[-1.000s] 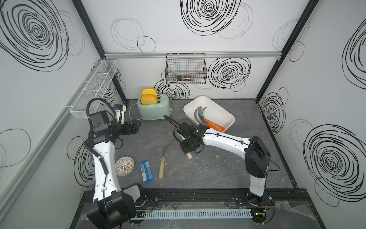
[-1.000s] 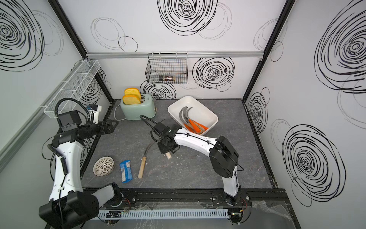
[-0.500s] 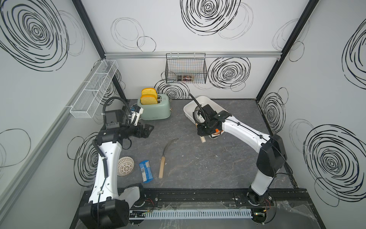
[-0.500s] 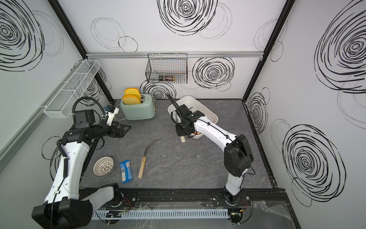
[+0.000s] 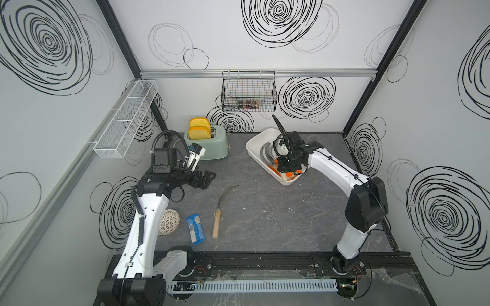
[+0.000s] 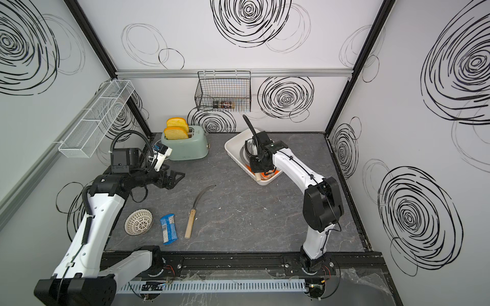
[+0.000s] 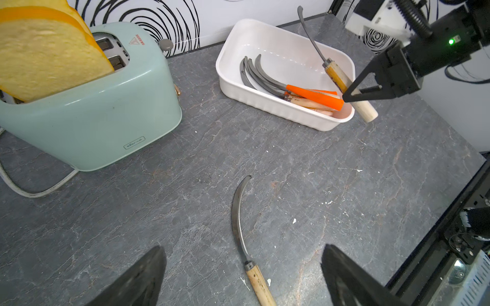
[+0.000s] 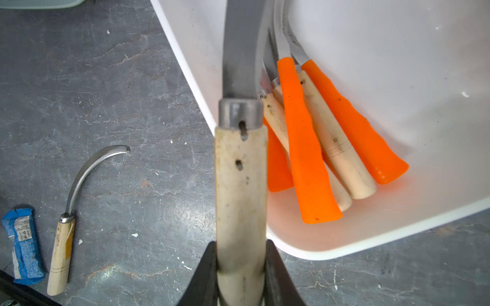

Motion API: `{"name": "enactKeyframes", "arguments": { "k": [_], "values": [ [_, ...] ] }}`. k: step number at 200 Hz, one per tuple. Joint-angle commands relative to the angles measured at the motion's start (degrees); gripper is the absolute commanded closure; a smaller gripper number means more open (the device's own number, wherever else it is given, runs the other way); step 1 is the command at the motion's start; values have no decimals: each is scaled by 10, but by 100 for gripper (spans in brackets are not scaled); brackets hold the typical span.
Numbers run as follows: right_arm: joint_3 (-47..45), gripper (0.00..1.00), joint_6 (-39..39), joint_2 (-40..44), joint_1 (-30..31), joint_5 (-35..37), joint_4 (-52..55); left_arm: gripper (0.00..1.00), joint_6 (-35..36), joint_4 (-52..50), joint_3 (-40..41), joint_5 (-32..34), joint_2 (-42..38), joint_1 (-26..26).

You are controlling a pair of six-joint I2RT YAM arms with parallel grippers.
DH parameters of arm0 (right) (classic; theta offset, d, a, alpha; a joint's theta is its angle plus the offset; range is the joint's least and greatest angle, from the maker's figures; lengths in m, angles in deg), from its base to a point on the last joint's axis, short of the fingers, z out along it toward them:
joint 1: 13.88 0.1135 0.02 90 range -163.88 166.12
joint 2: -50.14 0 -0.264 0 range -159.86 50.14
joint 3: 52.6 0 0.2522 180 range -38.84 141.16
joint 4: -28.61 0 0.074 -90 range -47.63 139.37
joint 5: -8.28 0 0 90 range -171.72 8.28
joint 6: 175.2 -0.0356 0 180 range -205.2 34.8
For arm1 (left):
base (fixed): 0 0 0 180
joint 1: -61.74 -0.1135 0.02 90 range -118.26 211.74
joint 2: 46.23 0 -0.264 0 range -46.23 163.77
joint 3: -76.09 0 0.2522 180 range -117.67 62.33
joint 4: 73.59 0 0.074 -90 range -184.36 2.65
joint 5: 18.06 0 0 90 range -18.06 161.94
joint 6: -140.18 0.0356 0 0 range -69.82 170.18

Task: Put small sickles into storage boxes
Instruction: Place the sickle in the storage box.

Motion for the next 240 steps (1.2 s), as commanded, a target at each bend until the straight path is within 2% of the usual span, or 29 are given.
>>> {"name": "enactKeyframes", "arguments": {
  "k": [1, 75, 115, 240],
  "values": [
    [30, 100, 24, -19, -4, 11, 12, 4, -2, 7, 8, 8, -9, 9],
    [80, 100, 41, -80, -6, 44, 16, 4, -3, 7, 13, 20, -11, 16],
    [111, 100, 51, -113, -7, 63, 27, 4, -4, 5, 15, -5, -8, 17],
    [129, 100, 76, -170, -6, 107, 29, 4, -6, 7, 10, 3, -4, 18]
  ]
}}
